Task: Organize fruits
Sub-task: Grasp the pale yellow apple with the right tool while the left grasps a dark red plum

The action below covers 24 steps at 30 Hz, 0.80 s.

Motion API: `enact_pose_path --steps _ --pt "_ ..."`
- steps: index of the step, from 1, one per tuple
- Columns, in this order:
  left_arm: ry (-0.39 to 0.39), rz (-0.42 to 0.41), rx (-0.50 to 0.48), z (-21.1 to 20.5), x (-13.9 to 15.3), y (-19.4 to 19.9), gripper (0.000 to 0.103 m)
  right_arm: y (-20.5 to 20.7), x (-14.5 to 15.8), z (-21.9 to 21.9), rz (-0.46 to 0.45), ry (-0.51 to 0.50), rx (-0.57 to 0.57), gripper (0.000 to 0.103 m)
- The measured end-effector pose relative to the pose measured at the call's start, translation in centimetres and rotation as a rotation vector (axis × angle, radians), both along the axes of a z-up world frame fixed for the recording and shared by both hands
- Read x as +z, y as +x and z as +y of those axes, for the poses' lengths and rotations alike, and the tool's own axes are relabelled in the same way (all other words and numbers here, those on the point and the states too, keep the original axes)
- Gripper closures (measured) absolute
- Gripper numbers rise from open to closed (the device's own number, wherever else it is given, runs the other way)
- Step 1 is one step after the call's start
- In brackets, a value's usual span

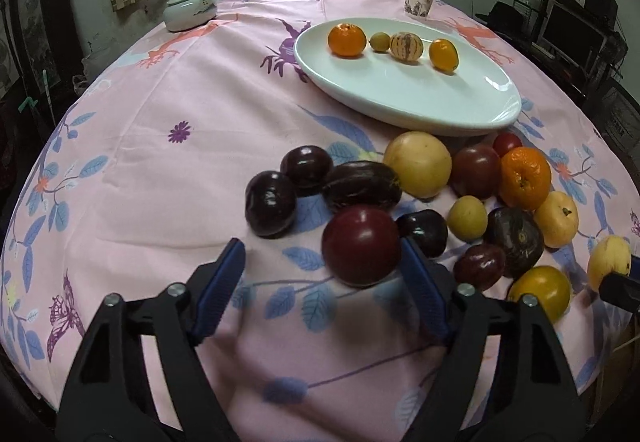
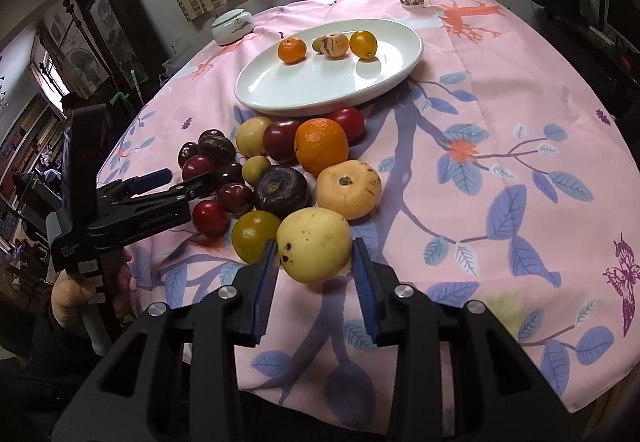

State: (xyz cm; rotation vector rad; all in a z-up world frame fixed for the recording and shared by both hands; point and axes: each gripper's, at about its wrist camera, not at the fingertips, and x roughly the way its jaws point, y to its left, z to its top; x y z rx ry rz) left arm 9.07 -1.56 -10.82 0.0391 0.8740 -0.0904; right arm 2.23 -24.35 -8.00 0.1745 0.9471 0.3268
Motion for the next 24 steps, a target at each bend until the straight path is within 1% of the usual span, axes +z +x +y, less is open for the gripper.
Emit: enact_pose_path --steps 1,2,3,4,6,7,10,17,24 --pt "-0.013 0.002 -0.001 0.0 0.0 0.3 0.035 0.0 0.0 -0.2 0.001 0.002 -0.005 0.066" --pt "-0.041 0.006 -0.012 0.1 0.1 0.5 0.05 -0.1 0.0 -0.3 0.001 0.005 -0.01 0.065" --pt "-0.079 0.017 -0.026 0.2 0.2 0.6 0.063 -0.1 0.1 -0.5 0.002 0.007 -0.015 0.065" --pt "-0.081 0.023 -0.027 0.1 0.2 0.6 0.064 -0.2 0.1 -0.6 0.001 0.008 -0.018 0.065" --pt "-0.052 0.017 -0.04 -0.3 0.2 0.1 0.064 -0.3 0.3 -0.7 -0.004 0.011 -0.019 0.065" --pt "-0.058 0.022 -0.045 -0.3 0.3 -0.3 0.065 -0.4 0.3 -0.8 -0.007 0.013 -0.019 0.065" --pt "-0.128 0.046 -0.05 0.5 0.9 -1.4 0.065 -0.6 0.7 -0.7 -0.021 0.016 -0.017 0.065" --pt "-0.154 0.006 -0.038 1.9 3.2 -3.9 0.065 -0.7 1.1 0.4 -0.044 0.023 0.014 0.065" --pt "-0.153 -0.031 -0.068 1.5 5.0 -5.1 0.065 -1.0 1.4 0.6 -0.058 0.031 0.011 0.065"
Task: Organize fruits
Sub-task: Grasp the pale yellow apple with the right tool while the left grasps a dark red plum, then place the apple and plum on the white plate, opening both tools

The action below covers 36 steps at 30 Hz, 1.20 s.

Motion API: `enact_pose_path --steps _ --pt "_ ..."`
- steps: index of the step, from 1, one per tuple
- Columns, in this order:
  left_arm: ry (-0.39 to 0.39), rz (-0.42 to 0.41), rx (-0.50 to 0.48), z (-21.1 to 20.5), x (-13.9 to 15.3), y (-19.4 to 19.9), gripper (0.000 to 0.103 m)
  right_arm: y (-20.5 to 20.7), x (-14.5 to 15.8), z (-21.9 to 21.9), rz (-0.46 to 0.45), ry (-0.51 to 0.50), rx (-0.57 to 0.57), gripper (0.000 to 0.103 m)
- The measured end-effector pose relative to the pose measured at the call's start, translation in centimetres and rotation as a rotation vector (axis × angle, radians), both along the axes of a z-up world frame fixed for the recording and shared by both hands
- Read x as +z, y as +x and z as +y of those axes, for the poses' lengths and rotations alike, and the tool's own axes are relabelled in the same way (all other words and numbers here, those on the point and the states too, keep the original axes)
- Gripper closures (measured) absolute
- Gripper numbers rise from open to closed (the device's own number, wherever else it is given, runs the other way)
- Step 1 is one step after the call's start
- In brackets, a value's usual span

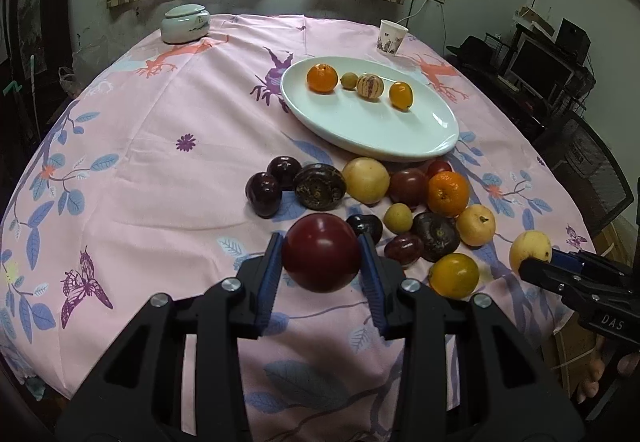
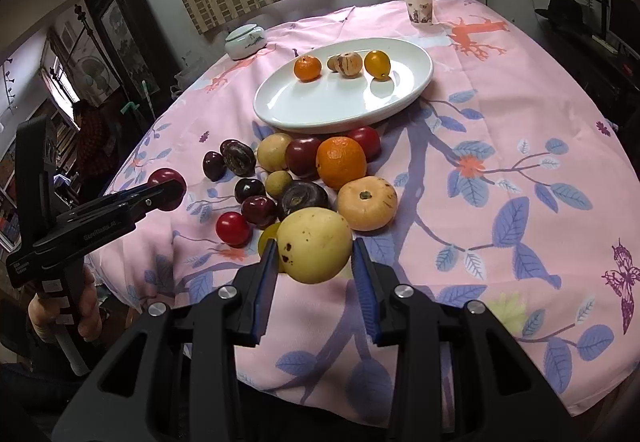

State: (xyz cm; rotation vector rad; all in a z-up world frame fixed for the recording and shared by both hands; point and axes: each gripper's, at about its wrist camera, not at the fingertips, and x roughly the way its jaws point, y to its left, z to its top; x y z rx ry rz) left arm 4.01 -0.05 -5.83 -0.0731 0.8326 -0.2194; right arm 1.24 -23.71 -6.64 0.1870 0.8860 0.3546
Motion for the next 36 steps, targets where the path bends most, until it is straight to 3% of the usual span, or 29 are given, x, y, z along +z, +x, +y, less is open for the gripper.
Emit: enact_pose_path --steps 11,15,20,26,36 --pt "0.003 -0.03 -0.05 -1.3 2.8 2.9 0.065 2.0 1.2 0.5 -0.03 -0.034 0.02 0.065" --pt "0.034 -0.023 -0.055 -2.2 3.9 7.1 0.064 4.7 2.0 1.1 -0.035 -0.061 0.048 0.066" --pt "0.029 0.025 -0.037 -2.7 5.3 15.3 0.064 11.8 4.2 2.2 -0.047 -0.151 0.074 0.066" --pt "0.023 0.128 0.0 -3.3 2.7 22.6 0.064 21.7 2.2 4.4 0.066 -0.175 0.117 0.066" --pt "0.026 0.182 -0.021 -4.6 -0.1 26.4 0.064 26.7 -0.5 5.5 0.129 -0.208 0.131 0.066"
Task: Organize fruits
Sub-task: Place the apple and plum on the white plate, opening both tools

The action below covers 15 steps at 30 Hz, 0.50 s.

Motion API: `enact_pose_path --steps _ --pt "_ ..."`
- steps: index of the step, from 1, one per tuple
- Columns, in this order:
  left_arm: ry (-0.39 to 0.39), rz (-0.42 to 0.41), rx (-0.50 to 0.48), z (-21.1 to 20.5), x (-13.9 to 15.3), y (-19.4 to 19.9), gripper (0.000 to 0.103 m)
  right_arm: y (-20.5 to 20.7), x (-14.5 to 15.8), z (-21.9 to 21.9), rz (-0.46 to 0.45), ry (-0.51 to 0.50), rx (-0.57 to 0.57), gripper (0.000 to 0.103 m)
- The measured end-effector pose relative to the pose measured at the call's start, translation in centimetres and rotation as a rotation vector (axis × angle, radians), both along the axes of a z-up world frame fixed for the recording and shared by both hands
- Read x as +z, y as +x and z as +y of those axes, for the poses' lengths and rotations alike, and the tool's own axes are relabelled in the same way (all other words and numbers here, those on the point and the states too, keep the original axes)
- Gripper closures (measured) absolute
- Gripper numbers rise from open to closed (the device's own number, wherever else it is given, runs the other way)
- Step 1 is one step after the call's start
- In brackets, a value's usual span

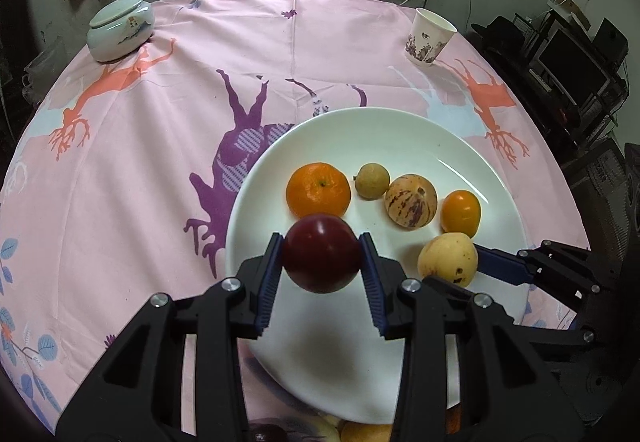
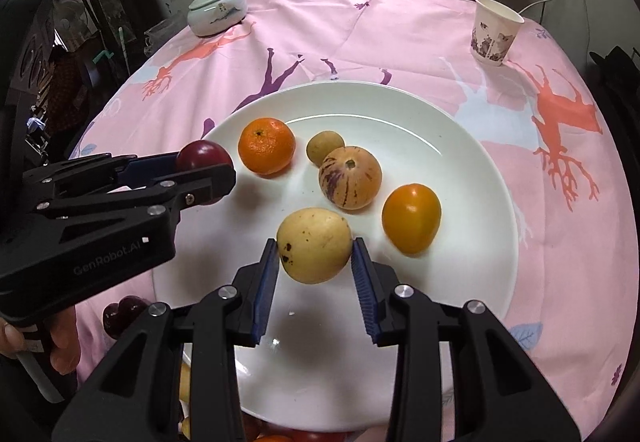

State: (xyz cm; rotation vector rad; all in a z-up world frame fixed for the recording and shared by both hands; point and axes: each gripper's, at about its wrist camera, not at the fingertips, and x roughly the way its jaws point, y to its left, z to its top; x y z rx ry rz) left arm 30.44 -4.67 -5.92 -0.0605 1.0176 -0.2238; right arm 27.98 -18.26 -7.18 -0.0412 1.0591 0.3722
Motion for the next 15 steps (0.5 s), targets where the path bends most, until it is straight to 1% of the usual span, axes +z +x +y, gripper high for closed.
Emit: enact_pose_path --steps 3,4,6,8,9,10,11,12,13,14,15 --pt "-0.008 -0.003 0.013 -0.1 0.1 0.5 0.064 0.9 -0.4 0.3 0.003 -0.001 0.001 0.065" --pt "-0.013 -0.002 0.016 -0.1 0.2 0.6 0.063 1.1 -0.4 0.6 -0.004 -0.011 0.005 0.065" --pt "-0.029 -0.002 0.017 0.0 0.7 0.6 0.062 1.2 -0.6 1.1 -0.01 -0.052 0.019 0.062" --pt "-0.05 -0.026 0.012 0.2 1.8 0.1 0.048 0.8 -0.2 1.1 -0.028 -0.07 0.012 0.059" --pt "-0.055 -0.048 0.011 0.4 2.7 -0.5 0.046 0.3 0.1 0.8 -0.031 -0.07 0.007 0.056" --pt "-0.054 -0.07 0.011 0.5 3.5 -1.3 0.044 -0.2 0.6 0.5 -0.034 -0.067 0.003 0.048" --pt "-0.053 -0.09 0.011 0.8 4.4 -2.1 0.043 -1.1 1.3 0.2 -0.046 -0.061 0.0 0.044" --pt "-0.061 -0.11 0.008 1.2 5.3 -3.2 0.042 -2.3 2.0 -0.4 -0.065 -0.054 -0.005 0.044" --pt "-0.072 -0.136 0.004 1.7 6.2 -4.6 0.038 -3.6 2.8 -0.9 -0.081 -0.052 -0.014 0.041" --pt "-0.076 -0.164 0.001 2.1 7.0 -6.1 0.03 -5.2 3.5 -1.7 -0.094 -0.043 -0.023 0.041" --pt "-0.07 -0.199 0.001 2.5 7.6 -8.0 0.025 -6.8 4.0 -2.3 -0.101 -0.023 -0.028 0.041"
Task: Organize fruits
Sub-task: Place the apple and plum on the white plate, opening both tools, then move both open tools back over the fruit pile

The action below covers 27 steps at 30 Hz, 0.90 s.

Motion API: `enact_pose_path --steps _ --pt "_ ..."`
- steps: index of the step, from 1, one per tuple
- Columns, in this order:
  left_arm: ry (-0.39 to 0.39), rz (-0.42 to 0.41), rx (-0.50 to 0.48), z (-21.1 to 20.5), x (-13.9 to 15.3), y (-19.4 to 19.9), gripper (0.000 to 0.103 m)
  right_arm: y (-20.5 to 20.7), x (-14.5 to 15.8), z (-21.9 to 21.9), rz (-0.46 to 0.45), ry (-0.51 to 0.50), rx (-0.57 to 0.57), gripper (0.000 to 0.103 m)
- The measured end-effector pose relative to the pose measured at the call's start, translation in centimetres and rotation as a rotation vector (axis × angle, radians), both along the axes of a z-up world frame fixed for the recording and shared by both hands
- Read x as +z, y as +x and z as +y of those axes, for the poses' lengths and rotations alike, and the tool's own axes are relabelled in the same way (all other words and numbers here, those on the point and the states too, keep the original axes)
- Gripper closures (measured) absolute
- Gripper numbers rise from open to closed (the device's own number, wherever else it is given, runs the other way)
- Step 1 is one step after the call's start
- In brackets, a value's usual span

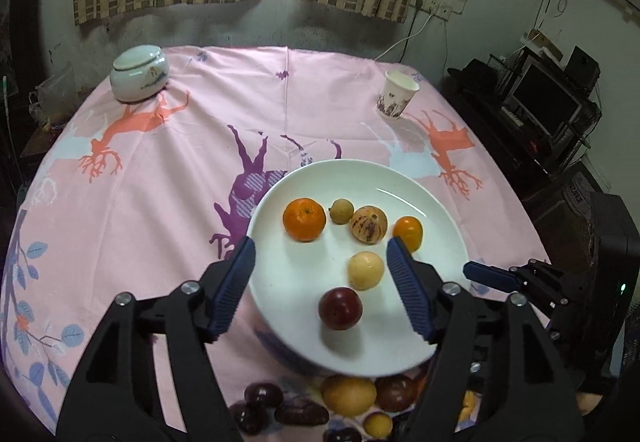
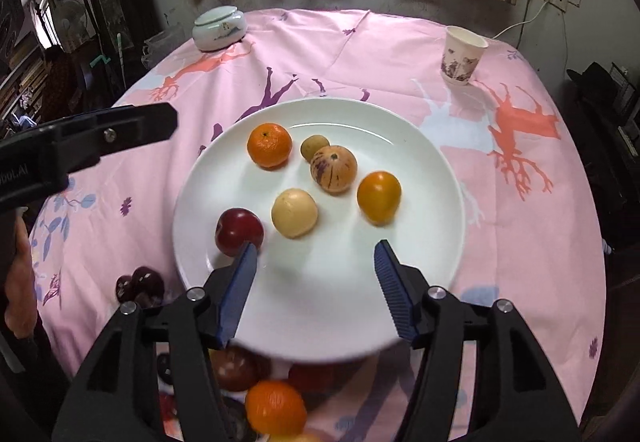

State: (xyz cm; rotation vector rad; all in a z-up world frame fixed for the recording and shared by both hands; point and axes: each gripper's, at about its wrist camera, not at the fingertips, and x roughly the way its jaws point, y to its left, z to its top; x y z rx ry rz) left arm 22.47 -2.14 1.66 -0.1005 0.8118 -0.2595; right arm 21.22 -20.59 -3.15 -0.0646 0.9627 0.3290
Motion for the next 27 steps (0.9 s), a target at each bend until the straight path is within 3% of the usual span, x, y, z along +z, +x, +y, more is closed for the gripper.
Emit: enact_pose_path --steps 2,5,9,13,18,22,27 --pt "0.035 -0.054 0.015 0.7 0.4 -3.4 0.013 -3.5 0.6 -1.5 -0.007 0.059 -0.004 0.041" --pt "0.074 -0.064 0.017 1.5 -1.0 -7.7 0.013 -8.0 -0.1 -2.8 0.001 0.1 -0.035 0.04" --pt "0.05 -0.005 0.051 3.2 -4.3 -12.0 0.013 -12.8 -2.2 -3.3 0.041 0.161 -0.073 0.04" --pt "0.086 0.046 0.071 4.3 -6.9 -15.3 0.013 -15.9 -4.1 -2.2 0.096 0.196 -0.058 0.04" --pt "0.142 0.056 0.07 4.5 -8.3 -17.8 0.013 -17.8 -5.2 1.2 0.074 0.178 0.029 0.04" --pt "0.144 0.049 0.059 4.4 -8.2 -19.0 0.013 -17.3 -6.0 2.3 0.05 0.128 0.011 0.04" --pt "0.141 0.048 0.039 4.0 -8.1 -19.4 0.013 -16.3 -7.5 2.8 0.084 0.095 0.011 0.057"
